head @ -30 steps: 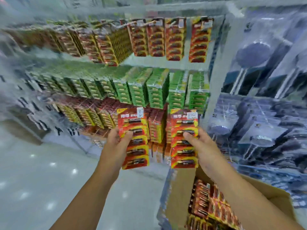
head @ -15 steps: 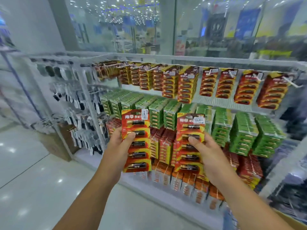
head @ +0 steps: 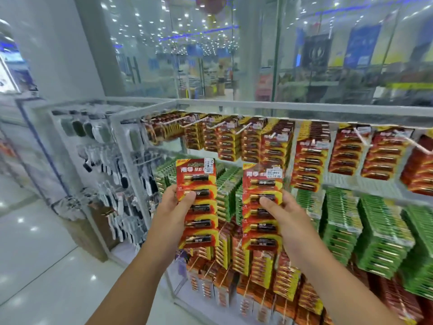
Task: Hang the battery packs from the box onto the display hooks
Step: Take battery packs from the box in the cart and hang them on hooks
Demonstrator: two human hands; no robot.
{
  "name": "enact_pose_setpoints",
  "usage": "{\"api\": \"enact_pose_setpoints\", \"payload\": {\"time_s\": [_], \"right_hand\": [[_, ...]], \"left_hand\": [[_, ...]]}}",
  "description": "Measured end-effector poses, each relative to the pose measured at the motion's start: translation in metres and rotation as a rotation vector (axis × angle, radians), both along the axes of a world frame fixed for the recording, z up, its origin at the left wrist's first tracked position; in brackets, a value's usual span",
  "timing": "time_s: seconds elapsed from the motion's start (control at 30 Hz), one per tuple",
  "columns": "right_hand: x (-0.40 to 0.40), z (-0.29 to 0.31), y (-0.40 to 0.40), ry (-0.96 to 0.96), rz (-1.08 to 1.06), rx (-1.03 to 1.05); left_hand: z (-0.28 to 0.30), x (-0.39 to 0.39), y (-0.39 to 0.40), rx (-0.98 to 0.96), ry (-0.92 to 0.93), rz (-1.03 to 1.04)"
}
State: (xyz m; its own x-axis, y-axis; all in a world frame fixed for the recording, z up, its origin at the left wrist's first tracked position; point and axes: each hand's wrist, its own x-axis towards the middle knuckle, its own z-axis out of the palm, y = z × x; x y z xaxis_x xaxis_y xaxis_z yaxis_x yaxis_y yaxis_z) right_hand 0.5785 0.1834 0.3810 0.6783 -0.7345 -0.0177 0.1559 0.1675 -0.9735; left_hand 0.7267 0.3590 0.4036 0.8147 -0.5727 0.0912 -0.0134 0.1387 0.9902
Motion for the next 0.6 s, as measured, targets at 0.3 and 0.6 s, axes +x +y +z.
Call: {"api": "enact_pose_setpoints", "payload": {"time_s": [0.3, 0.6], "right_hand": [[0.108, 0.018, -0.039, -0.012, -0.078, -0.029], [0.192, 0.026, -0.058, -0.001, -0.326, -0.016]], "left_hand": [[0.010, 0.109, -0.068, -0.035, -0.021, -0.073], [0.000, 0.219, -0.137, -0.017, -0.006, -0.305]]}}
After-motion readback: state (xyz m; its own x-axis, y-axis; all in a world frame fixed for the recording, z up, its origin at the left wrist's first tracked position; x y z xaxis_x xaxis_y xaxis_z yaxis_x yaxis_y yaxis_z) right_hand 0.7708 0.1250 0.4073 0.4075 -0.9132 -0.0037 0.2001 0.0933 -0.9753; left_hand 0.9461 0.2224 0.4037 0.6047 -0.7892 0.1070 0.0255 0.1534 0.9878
